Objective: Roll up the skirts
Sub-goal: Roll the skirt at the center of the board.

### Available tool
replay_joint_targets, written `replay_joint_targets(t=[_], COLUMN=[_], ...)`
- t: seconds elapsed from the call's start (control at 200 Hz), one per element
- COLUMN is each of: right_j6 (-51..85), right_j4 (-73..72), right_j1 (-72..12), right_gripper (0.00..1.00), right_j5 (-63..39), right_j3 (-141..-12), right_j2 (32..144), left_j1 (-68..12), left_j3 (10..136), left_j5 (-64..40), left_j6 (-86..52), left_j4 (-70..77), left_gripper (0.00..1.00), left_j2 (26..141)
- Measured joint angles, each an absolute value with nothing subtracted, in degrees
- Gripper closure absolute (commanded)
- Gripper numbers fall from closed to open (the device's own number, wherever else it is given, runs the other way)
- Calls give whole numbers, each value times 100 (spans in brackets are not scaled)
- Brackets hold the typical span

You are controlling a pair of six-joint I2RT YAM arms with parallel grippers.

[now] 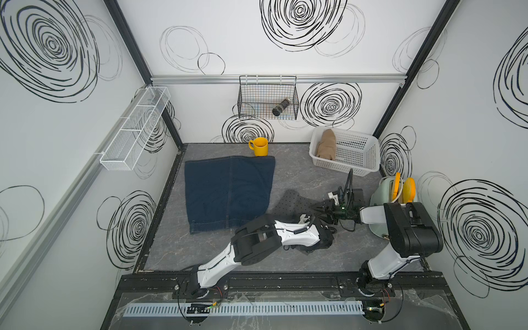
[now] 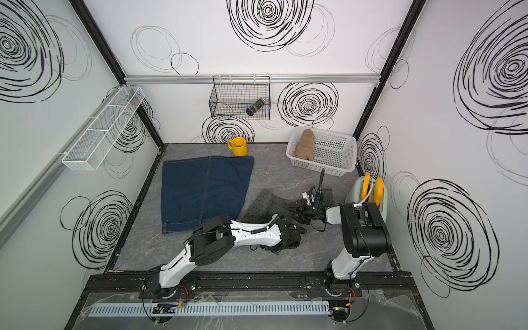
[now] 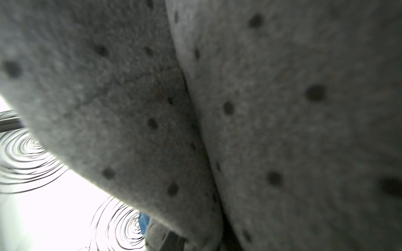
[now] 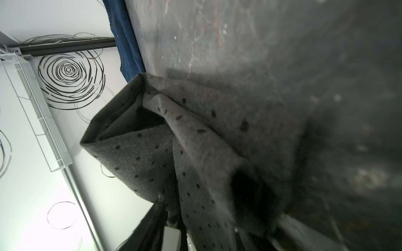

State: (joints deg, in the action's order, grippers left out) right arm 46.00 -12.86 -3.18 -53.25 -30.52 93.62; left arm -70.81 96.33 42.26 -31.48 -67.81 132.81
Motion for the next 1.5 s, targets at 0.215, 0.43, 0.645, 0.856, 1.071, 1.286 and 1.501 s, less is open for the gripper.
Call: replay_joint_targets(t=[0.215, 0.43, 0.645, 0.856, 1.071, 1.286, 1.501], right_j6=[4226, 3957, 3763, 3636, 3583, 3463, 3245], right_j4=[-899, -1061, -1079, -1085, -1122, -1074, -961], right_j1=[-679, -1162, -1564, -1726, -1712, -1688, -1614], right_gripper=[18, 13, 28, 64, 90, 98, 99], right_j5=[-5122, -5196, -5343, -5522, -5645, -5572, -5492], right_j3=[-3636, -4338, -4759, -5009, -5081, -5087, -5087], right_j2=[9214, 9706, 10337, 10875, 11065, 11065, 11065], left_j1=[-7000, -6897, -6814, -6731, -6595, -6187, -5712], left_j3=[9443, 9216, 9137, 9135, 9043, 8318, 7596], left_j5=[3955, 3752, 3583, 3428, 3236, 2021, 54], left_j6=[-3011, -2934, -2884, -2849, -2862, -3004, -3037], left_j4=[-6458, -6152, -6001, -5929, -5736, -4624, -3649], left_gripper=[67, 65, 64, 62, 43, 3, 4], left_j2=[13061, 12822, 12704, 12656, 12501, 11611, 10265])
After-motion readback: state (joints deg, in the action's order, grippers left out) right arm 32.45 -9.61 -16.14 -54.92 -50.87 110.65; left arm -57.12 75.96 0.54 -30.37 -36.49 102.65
